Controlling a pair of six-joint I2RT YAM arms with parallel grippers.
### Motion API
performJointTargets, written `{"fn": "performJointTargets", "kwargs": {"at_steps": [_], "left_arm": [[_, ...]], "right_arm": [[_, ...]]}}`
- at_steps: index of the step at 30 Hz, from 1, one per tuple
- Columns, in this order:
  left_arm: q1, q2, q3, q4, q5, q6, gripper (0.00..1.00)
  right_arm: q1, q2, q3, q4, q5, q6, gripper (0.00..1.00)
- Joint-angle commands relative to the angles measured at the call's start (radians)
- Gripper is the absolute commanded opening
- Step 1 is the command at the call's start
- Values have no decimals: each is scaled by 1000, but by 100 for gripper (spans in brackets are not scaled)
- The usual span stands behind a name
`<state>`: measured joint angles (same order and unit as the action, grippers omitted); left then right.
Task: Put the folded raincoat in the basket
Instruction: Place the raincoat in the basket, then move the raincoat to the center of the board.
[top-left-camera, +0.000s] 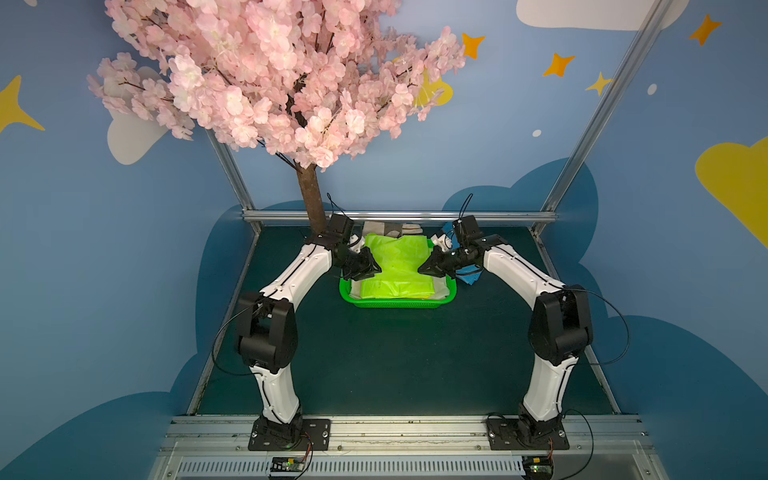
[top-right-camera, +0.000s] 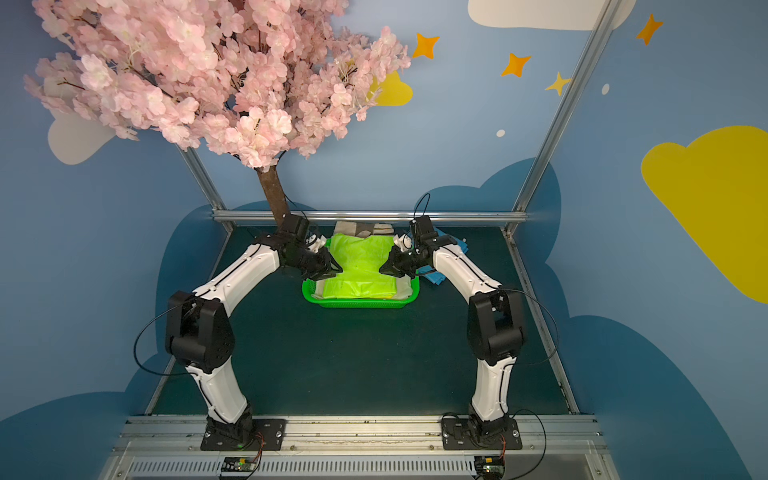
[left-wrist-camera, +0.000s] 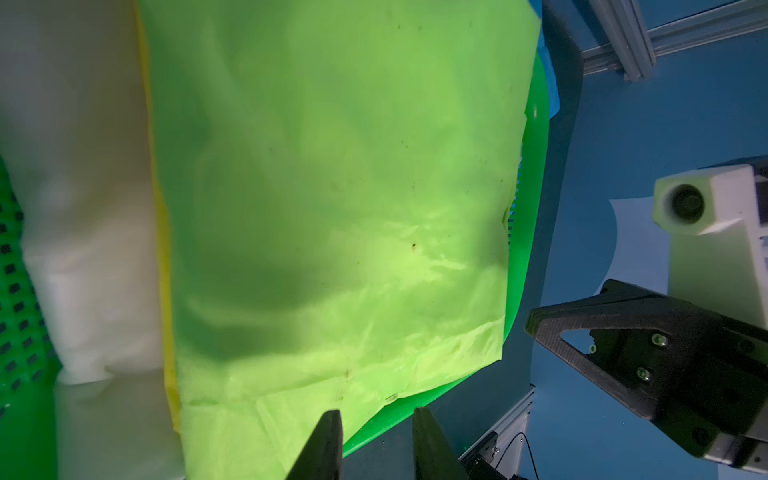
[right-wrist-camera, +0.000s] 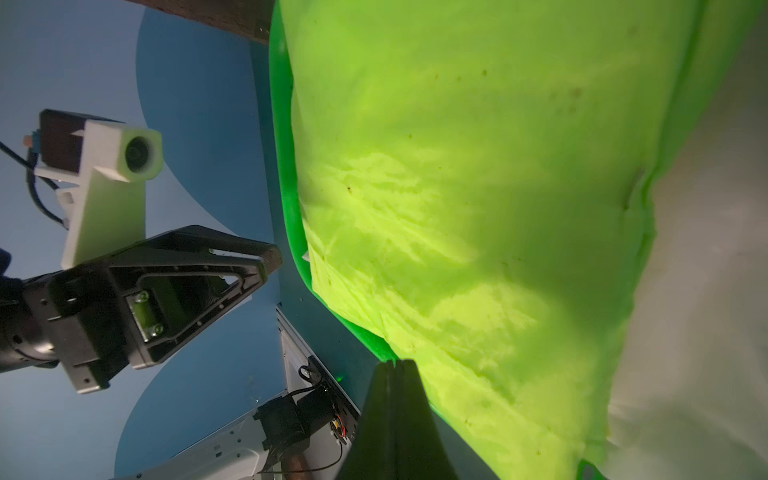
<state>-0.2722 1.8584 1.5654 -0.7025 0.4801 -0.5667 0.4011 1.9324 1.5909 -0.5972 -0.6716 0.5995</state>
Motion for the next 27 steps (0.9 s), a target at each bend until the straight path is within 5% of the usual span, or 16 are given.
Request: {"fn": "performJointTargets", "kwargs": {"at_steps": [1, 7, 13, 16, 21, 27], "left_arm": [[8, 45, -39, 44, 9, 2, 32], [24, 42, -8, 11, 6, -7, 37], [25, -139, -52, -22, -26, -8, 60], [23, -285, -161, 11, 1, -23, 62], [-56, -505, -367, 59, -3, -46, 67], [-112, -660, -600, 151, 19, -104, 68]], "right_arm": [[1, 39, -32, 12, 29, -13, 0], [2, 42, 23, -75, 98, -74, 1], [-90, -145, -36, -88, 100, -99, 47], [-193, -222, -127, -80, 131, -94, 60], [-387, -234, -253, -14, 37, -54, 62], [-458, -101, -228, 44, 22, -6, 61]]}}
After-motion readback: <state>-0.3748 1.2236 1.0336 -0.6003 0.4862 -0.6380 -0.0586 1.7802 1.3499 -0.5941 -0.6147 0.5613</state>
